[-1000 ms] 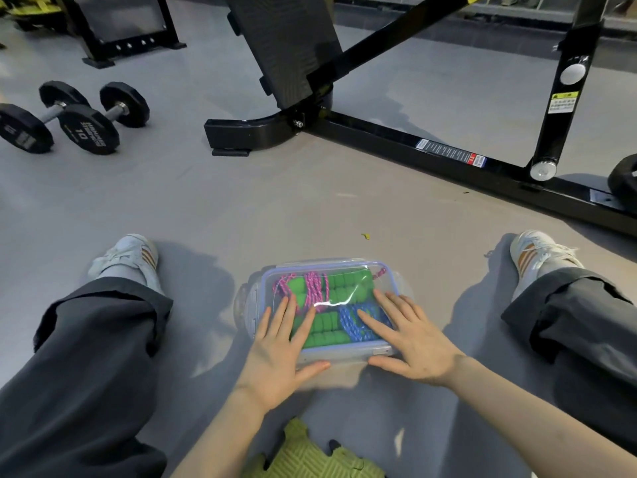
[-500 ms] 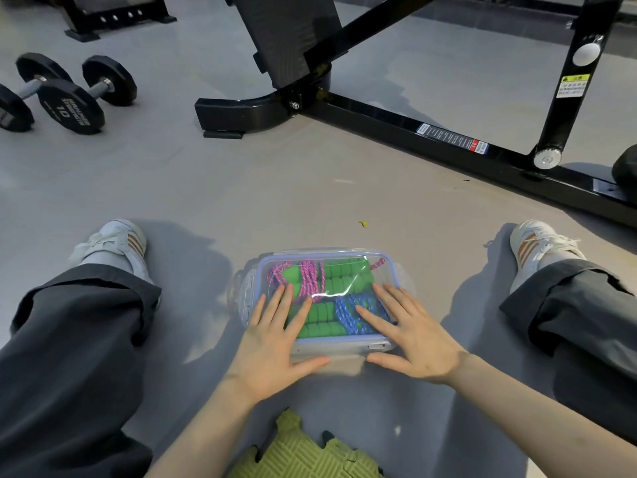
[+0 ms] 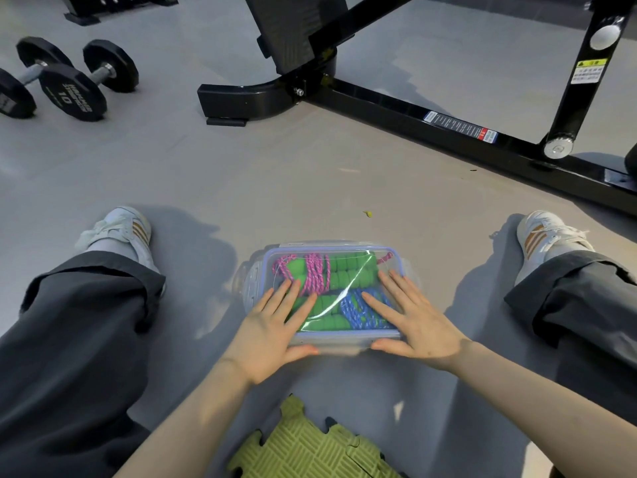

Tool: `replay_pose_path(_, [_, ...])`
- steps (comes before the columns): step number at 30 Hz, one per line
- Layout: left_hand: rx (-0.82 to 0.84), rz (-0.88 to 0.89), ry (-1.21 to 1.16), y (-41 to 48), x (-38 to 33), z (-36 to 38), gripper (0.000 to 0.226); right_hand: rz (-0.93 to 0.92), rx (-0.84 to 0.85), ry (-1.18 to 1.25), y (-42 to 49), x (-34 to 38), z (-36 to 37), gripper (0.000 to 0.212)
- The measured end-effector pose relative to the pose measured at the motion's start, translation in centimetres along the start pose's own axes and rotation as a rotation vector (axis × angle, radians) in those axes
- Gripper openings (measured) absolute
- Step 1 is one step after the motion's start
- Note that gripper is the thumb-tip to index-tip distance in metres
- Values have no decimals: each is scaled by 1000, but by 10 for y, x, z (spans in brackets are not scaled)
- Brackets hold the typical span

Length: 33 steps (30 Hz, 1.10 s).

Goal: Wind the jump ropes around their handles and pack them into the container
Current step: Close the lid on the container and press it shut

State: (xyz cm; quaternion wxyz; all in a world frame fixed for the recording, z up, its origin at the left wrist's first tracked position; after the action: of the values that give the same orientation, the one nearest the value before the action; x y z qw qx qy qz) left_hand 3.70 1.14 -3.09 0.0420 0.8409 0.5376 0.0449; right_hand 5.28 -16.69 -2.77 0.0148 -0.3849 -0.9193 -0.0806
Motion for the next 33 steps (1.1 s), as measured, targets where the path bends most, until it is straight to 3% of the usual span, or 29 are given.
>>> replay_pose_path(10, [2,-40,27,3,-1,5,73,-54,-70,-159,0,10,-2,72])
replay_pose_path(15, [-26,22,97,3,-11,0,94,-113,-1,-270,1,15,-2,81])
replay_pose_path(16, [-12,10,94,3,-11,-1,101,-139,20,-322,1,17,-2,79])
replay_pose_path(18, [-32,17,91,3,-13,-6,92,-170,15,-377,0,21,-4,67])
replay_pose_path(23, [40,30,79,-5,-13,-1,82,-137,8,-339,-14,28,-5,57])
replay_pose_path(29, [11,71,54,-12,-16,-1,85,-90,74,-162,-24,35,3,70])
replay_pose_path(33, [18,97,-13,-12,-8,-7,68,-22,39,-18,-20,26,-6,54])
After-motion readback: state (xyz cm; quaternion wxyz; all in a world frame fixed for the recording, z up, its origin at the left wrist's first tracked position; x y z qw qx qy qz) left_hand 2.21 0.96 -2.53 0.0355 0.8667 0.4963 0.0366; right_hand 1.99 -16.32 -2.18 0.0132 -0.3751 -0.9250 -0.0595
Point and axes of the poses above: each hand's wrist, its own y-axis towards the middle knuckle, its own z-axis out of the palm, x = y × z, the point moved 10 cm from there along y, towards the middle knuckle, and after that the axes turned 7 degrees about -z, right-handed, at the moved point
